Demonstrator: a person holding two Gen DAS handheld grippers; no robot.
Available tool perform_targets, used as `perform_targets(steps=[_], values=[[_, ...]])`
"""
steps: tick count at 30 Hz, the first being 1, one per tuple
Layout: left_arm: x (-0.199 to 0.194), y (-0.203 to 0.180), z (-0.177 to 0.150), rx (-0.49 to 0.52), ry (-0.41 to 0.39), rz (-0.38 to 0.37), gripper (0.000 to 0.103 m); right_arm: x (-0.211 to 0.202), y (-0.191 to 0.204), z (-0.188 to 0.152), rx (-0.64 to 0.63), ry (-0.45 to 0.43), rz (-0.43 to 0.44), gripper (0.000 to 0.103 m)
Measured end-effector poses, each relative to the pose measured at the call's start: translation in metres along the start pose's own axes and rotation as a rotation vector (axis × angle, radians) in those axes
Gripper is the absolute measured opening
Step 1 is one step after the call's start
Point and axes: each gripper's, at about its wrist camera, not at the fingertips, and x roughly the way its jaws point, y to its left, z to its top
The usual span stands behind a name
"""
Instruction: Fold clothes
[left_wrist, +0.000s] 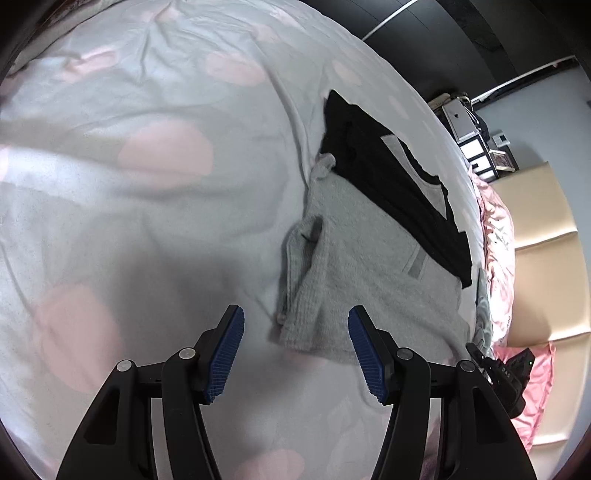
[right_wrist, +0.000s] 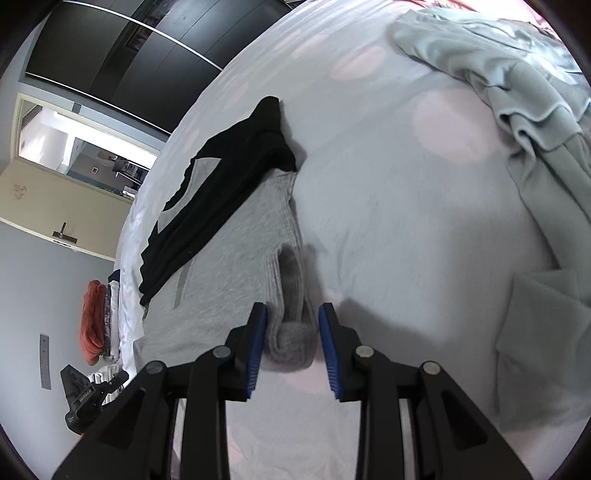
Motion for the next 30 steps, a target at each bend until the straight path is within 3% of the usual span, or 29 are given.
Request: perform_targets(steps=[4, 7, 13, 18, 19, 20, 21, 22, 26, 30], values=[[0.011, -0.008, -0.005, 0.034, 0.022, 0.038, 0.061, -0.012, -0.003, -0.006, 0.021, -0.030, 0.032, 0.029], [0.018, -0.012, -0.007, 0.050, 0.032, 0.057, 0.061, -0.020, -0.006, -0.006, 0.039, -0.067, 0.020, 0.044], [0.023, -0.008, -0.007, 0.042, 0.033, 0.043, 0.061, -0.012, -0.012, -0.001, 0.051, -0.058, 0.033, 0.044], [0.026, -0.008, -0.005, 0.054, 0.031, 0.059, 0.060, -0.006, 0.002, -0.001, -0.047, -0.054, -0.001, 0.044], [0.028, -0.009, -0.005, 0.058, 0.036, 0.062, 0.058, -0.003, 0.005, -0.001, -0.064, -0.046, -0.012, 0.044], [0.029, -0.009, -0.005, 0.062, 0.042, 0.065, 0.048, 0.000, 0.005, -0.001, -0.070, -0.039, -0.018, 0.042], [0.031, -0.010, -0.005, 0.066, 0.047, 0.067, 0.042, 0.002, 0.006, -0.002, -0.076, -0.031, -0.025, 0.038], [0.031, -0.011, -0.006, 0.072, 0.052, 0.072, 0.034, 0.004, 0.006, -0.002, -0.082, -0.029, -0.026, 0.027], [0.023, -0.019, -0.009, 0.103, 0.028, 0.073, 0.014, -0.002, 0.012, -0.005, -0.121, -0.063, -0.017, 0.012], [-0.002, -0.029, -0.013, 0.099, -0.036, 0.022, 0.013, -0.022, 0.024, -0.010, -0.160, -0.123, 0.008, 0.008]])
